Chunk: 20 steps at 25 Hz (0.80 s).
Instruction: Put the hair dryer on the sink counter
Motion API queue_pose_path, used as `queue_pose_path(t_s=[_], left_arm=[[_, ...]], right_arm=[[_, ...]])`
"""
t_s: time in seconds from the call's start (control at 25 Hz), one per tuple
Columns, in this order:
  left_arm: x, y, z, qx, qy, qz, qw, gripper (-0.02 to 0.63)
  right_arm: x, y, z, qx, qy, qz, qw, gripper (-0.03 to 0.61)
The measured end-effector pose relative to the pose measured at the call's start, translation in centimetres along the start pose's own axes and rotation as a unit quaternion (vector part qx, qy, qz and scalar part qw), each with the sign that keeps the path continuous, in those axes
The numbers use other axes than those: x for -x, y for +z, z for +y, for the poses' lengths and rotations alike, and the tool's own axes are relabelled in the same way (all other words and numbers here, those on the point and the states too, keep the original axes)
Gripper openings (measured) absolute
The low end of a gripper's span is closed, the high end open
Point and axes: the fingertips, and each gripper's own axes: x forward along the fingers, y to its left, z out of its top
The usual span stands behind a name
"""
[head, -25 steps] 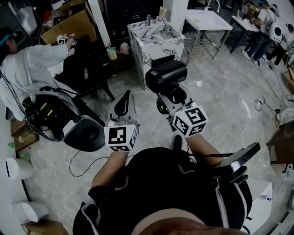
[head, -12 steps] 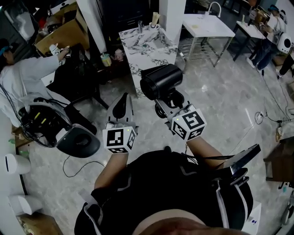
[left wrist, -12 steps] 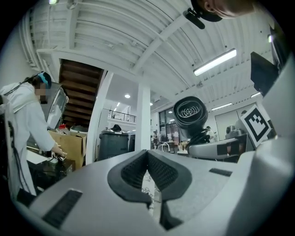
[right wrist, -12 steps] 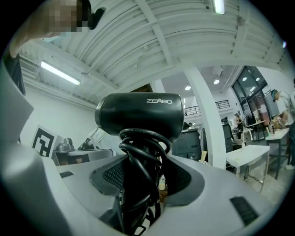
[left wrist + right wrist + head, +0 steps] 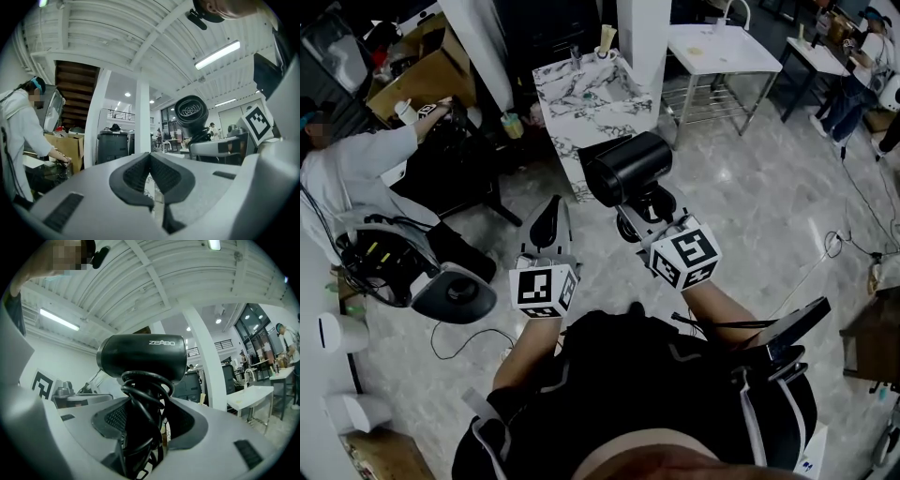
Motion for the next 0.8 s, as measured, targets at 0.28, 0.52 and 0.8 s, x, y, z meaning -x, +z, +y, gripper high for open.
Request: queue_pose_path(t_s=[0.28, 0.52, 0.8], left_arm=[[-0.2, 0.6, -0.4, 0.006, -0.026, -0.007, 0.9996, 0.005], [-0.4, 0.8, -1.1, 0.008, -0.039, -0.009, 0.9991, 0.005], [-1.1, 0.5, -1.4, 0.016, -0.038, -0.007, 0.9991, 0.005]], right_arm=[[0.3, 0.6, -0.7, -0.008, -0.030, -0.006, 0.999, 0.236], [0.7, 1.0, -0.7, -0.003, -0.042, -0.001, 0.999, 0.236], [1.0, 1.3, -1.5, 0.003, -0.041, -0.004, 0.999, 0.236]])
